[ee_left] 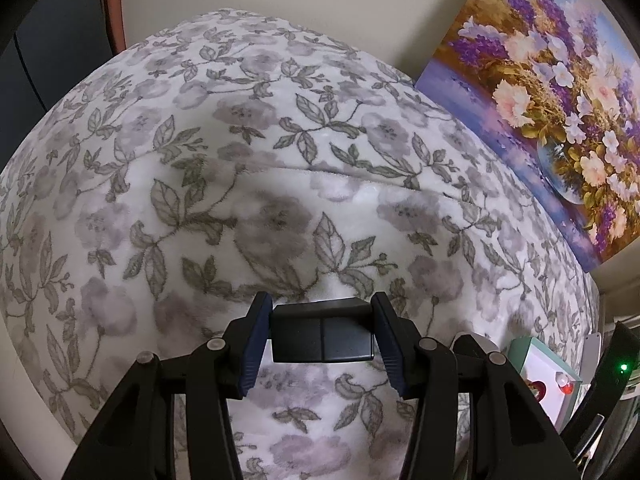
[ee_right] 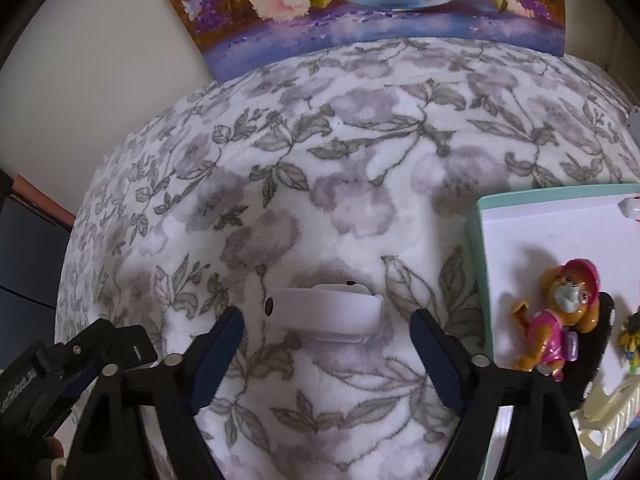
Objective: Organize rigid objects
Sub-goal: 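Grasp the white round holder with the right tool while the left tool holds the charger, then carry the charger and white holder into the tray and open both tools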
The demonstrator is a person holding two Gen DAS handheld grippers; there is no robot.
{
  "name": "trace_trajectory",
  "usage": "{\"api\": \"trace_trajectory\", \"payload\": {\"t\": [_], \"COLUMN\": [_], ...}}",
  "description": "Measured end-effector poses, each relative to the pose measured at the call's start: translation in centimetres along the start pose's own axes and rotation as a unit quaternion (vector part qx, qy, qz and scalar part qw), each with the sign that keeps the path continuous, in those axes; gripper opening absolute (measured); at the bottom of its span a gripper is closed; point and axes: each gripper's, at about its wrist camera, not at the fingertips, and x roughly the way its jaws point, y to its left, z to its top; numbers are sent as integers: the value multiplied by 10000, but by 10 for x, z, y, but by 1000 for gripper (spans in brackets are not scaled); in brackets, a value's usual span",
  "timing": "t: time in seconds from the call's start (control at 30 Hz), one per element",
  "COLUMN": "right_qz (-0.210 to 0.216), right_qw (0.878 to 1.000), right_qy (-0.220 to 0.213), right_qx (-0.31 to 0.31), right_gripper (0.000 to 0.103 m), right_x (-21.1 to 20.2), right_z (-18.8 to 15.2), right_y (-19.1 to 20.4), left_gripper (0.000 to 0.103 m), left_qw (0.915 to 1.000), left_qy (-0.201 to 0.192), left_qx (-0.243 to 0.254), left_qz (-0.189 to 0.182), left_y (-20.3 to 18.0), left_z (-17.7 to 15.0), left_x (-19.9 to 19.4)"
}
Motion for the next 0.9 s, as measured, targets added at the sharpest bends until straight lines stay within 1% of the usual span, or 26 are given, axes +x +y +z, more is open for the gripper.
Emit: {"api": "trace_trajectory", "payload": {"t": [0.1, 0.23, 0.47, 0.53, 0.63, 0.77, 0.9], "right_qz": [37, -5, -18, 60, 115, -133, -331], "right_qw": [10000, 9999, 9994, 9995, 9993, 9986, 9982], "right_qy": [11, -41, -183, -210, -295, -470, -506], "right_qx": [4, -96, -277, -244, -205, -180, -38], "right_gripper": [69, 65, 64, 64, 64, 64, 64], "right_x": [3, 1, -14, -22, -38, -67, -93], "right_z": [0, -1, -3, -3, -4, -7, -15], "right_y": [-1, 2, 8, 6, 3, -9, -33], "left_gripper": [52, 52, 52, 52, 52, 52, 52], "left_qw": [10000, 10000, 9999, 9998, 9993, 9976, 9944], "left_qy": [20, 9, -73, -110, -224, -427, -551], "left_qx": [-4, 4, 92, 115, 274, 551, 899], "left_qz": [25, 39, 57, 80, 93, 15, -48], "left_y": [0, 0, -3, -6, -15, -35, -57], "left_z": [0, 0, -1, -2, -5, -14, -30], "left_x": [2, 1, -7, -11, -21, -40, -56]}}
